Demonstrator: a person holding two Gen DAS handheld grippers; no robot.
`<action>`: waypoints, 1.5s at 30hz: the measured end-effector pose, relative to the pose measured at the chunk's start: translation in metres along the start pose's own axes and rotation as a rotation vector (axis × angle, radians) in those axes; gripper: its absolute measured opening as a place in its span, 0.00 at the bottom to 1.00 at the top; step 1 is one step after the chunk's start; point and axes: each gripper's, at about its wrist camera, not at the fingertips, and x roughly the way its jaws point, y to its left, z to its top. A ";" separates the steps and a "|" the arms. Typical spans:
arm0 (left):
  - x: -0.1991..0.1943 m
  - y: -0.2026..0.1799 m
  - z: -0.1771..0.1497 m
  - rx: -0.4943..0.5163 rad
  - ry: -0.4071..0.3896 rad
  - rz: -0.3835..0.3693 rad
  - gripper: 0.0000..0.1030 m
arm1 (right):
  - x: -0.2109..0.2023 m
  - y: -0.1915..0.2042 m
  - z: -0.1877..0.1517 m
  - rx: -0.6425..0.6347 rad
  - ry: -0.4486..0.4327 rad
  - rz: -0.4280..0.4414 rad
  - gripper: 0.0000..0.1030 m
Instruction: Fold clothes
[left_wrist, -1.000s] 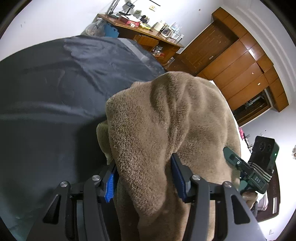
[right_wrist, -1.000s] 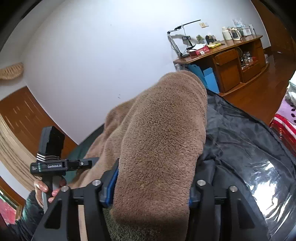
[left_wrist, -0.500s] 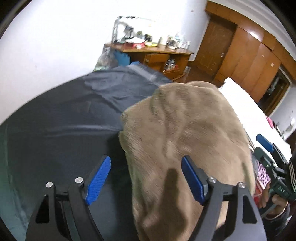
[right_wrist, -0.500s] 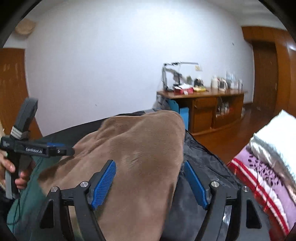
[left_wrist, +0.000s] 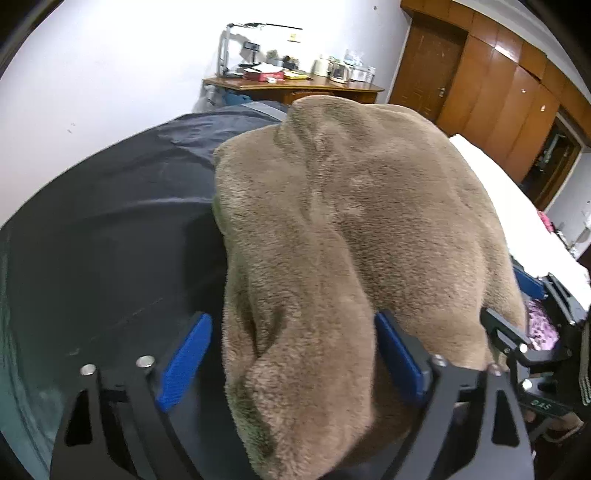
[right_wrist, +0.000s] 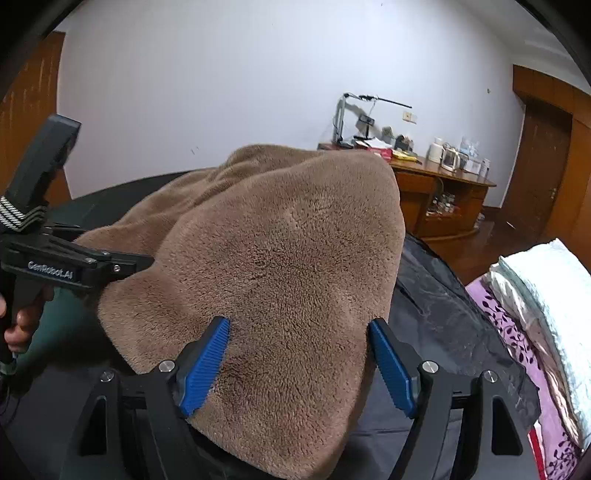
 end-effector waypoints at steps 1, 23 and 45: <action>0.006 -0.001 0.002 -0.001 -0.004 0.008 0.97 | 0.001 0.002 -0.001 -0.006 0.002 -0.011 0.77; -0.021 -0.013 -0.023 0.006 -0.115 0.167 0.99 | 0.003 0.001 -0.005 0.237 0.047 -0.156 0.88; -0.028 -0.022 -0.034 0.013 -0.017 0.194 0.99 | -0.013 0.015 -0.022 0.409 0.305 -0.066 0.89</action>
